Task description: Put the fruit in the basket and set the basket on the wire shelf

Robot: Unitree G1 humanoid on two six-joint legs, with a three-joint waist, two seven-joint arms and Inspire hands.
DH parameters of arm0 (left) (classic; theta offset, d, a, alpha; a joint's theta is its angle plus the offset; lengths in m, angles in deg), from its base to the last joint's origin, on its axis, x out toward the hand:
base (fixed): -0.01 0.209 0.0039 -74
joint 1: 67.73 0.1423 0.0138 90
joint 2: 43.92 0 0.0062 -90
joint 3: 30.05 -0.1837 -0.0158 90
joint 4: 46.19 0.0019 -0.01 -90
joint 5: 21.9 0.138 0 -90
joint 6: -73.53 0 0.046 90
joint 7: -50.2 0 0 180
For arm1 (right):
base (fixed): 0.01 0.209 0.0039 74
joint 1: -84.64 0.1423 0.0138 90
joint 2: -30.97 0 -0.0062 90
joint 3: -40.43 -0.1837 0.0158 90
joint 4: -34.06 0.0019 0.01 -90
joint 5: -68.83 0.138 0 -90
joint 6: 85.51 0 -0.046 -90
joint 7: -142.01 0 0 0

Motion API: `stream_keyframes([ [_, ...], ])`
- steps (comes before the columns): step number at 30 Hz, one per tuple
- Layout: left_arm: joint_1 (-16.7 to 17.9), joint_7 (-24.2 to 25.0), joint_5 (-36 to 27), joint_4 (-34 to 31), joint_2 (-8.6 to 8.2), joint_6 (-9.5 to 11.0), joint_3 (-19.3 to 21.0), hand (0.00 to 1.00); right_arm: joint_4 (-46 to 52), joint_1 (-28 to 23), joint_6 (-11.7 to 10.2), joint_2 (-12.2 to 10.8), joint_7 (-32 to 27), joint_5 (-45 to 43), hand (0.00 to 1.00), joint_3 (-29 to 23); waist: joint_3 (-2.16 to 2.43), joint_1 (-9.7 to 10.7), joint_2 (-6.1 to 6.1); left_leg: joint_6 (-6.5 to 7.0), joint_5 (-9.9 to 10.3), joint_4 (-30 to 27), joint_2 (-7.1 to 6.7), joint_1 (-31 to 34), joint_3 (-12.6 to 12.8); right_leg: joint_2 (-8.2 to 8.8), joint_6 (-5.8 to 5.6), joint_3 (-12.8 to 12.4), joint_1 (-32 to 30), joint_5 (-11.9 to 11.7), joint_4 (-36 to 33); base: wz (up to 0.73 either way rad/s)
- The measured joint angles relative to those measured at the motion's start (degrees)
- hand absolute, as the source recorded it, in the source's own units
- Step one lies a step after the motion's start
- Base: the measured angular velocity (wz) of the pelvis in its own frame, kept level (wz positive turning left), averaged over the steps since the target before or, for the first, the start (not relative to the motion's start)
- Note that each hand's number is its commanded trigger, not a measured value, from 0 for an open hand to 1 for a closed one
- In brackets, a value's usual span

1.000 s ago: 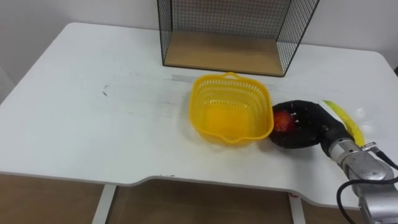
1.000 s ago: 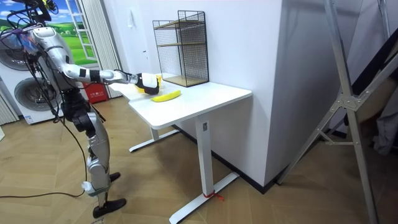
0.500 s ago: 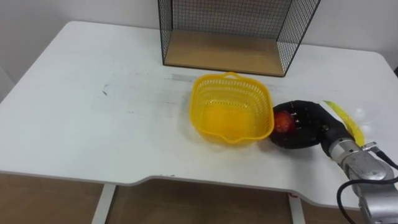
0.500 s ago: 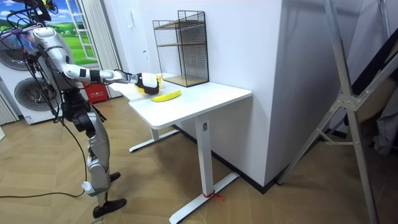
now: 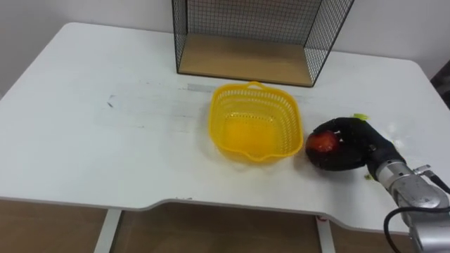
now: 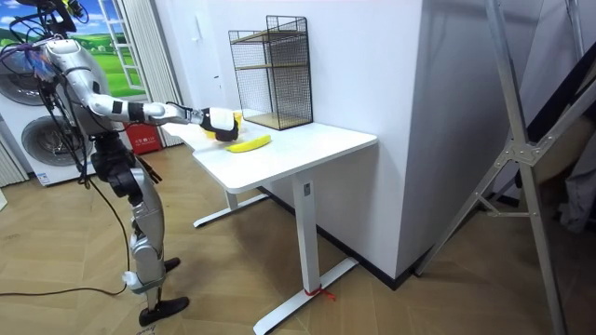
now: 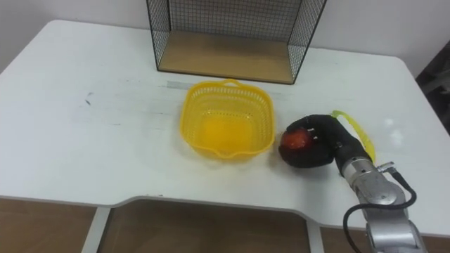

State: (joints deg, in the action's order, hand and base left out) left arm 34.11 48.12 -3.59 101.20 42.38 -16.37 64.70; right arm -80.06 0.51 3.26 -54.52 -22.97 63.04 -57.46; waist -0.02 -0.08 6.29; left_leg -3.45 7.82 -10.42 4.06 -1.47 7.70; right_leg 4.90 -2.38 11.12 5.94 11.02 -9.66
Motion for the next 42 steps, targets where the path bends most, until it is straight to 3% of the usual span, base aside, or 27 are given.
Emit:
stream_keyframes([
  [4, 0.36, 0.0, -0.1, 0.14, -0.04, 0.05, 0.12, 0.0, 0.21, -0.21, 0.0, 0.0, -0.85, 0.91, 1.0, -2.52, -0.01, -0.05, -0.12, 0.0, 0.0, -0.01, 0.0, 0.12, -0.02, 0.0, 0.0, 0.0, -0.12, 0.0, 0.01, 0.0],
  [17, 0.23, 0.03, -0.26, 0.26, -0.28, 0.18, -0.05, 0.0, 1.13, 1.77, -0.06, 0.0, -5.56, 3.79, 1.0, -2.97, 0.06, 0.81, -0.61, 0.0, 0.0, 0.04, 0.0, 0.4, 0.02, -0.01, 0.0, 0.05, -0.42, 0.0, -0.05, 0.0],
  [27, -0.01, 0.36, -0.08, 1.7, -0.56, 0.3, -0.05, 0.0, 16.1, 1.8, -0.6, 0.0, -6.16, 8.38, 1.0, -2.95, -0.38, 0.8, -1.28, -0.01, 0.0, 0.2, 0.01, 0.23, 0.21, -0.02, 0.0, -0.09, -0.35, 0.0, 0.0, 0.0],
  [31, -0.03, 0.3, -0.09, 1.57, -0.64, 0.31, -0.57, 0.0, 18.49, 1.8, -0.7, 0.0, -6.39, 8.94, 1.0, -2.84, -0.55, -0.15, -1.56, -0.01, 0.01, 0.2, 0.03, 0.22, 0.23, -0.02, 0.0, -0.1, -0.4, 0.0, -0.04, 0.0],
  [42, -1.38, 0.01, -0.16, 1.46, -0.93, 0.28, -1.11, 0.0, 19.91, 3.02, -0.51, -0.01, -5.58, 9.64, 1.0, 0.47, -0.38, -0.73, -1.57, 0.0, 0.0, 0.19, 0.04, 0.55, 0.48, -0.01, 0.0, -0.39, -0.96, -0.01, -0.31, -0.01],
])
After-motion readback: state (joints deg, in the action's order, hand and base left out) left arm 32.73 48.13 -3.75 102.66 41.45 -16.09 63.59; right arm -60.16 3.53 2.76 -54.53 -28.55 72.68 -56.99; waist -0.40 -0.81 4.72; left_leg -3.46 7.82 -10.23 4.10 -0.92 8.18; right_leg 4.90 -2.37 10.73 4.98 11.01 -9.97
